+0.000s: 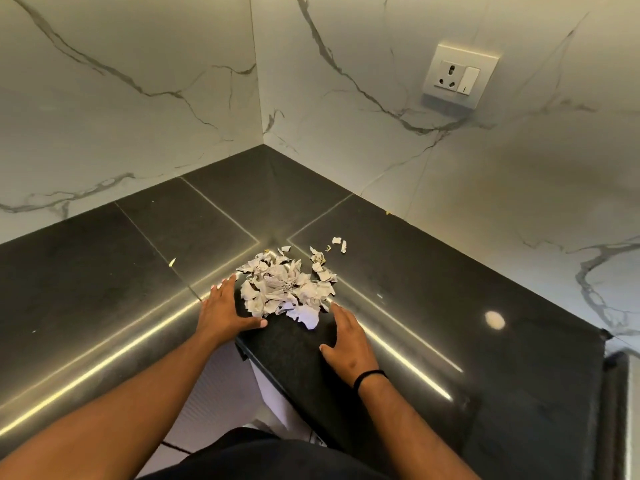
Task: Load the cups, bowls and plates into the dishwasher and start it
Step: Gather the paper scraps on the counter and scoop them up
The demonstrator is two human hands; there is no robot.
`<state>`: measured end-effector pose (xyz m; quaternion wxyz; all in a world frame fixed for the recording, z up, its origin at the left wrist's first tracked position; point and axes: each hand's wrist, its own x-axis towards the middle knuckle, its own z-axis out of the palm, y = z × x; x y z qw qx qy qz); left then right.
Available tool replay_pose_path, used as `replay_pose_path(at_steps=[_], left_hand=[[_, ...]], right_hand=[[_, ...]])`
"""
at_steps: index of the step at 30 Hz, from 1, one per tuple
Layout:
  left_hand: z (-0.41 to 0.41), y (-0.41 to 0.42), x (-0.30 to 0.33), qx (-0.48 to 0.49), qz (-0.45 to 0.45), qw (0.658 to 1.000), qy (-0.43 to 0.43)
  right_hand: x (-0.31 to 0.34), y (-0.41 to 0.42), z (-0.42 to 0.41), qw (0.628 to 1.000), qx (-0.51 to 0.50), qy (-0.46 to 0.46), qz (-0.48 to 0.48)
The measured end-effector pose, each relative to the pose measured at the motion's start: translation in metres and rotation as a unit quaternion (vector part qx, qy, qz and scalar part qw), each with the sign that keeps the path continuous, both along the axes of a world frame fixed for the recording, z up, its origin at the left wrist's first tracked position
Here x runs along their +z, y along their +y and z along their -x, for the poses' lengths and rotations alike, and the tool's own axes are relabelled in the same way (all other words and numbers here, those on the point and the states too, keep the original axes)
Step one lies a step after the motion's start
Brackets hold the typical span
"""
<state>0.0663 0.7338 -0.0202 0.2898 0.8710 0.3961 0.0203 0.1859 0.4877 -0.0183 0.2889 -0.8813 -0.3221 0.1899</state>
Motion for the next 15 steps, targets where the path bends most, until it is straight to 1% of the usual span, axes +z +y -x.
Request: replay_pose_path(at_steps=[2, 6, 8, 10, 11, 12, 13, 15], left_hand=[[-0.007, -0.004, 0.002, 0.003, 0.010, 1.000, -0.014], [-0.019, -0.016, 0.006, -0.033, 0.037, 0.998, -0.044], [-0.021, -0.017, 0.007, -0.059, 0.078, 0.993, -0.070], [-0.019, -0.010, 0.005, -0.067, 0.126, 0.985, -0.102], [-0.017, -0.006, 0.004, -0.069, 0.127, 0.983, -0.110], [-0.014, -0.002, 0.001, -0.071, 0.106, 0.986, -0.109], [-0.013, 0.003, -0.004, -0.071, 0.077, 0.989, -0.100], [-0.012, 0.010, -0.013, -0.066, 0.033, 0.994, -0.076]], right_hand=[[-0.004, 0.003, -0.004, 0.999, -0.019, -0.028, -0.021], [-0.012, 0.027, -0.012, 0.996, -0.048, -0.033, -0.064], [-0.008, 0.040, -0.021, 0.992, -0.046, -0.052, -0.109], [-0.003, 0.051, -0.039, 0.979, -0.071, -0.104, -0.158], [0.001, 0.055, -0.052, 0.973, -0.090, -0.127, -0.171], [0.005, 0.060, -0.067, 0.968, -0.105, -0.145, -0.175], [0.009, 0.068, -0.084, 0.970, -0.110, -0.143, -0.162], [0.015, 0.087, -0.115, 0.988, -0.098, -0.079, -0.092]])
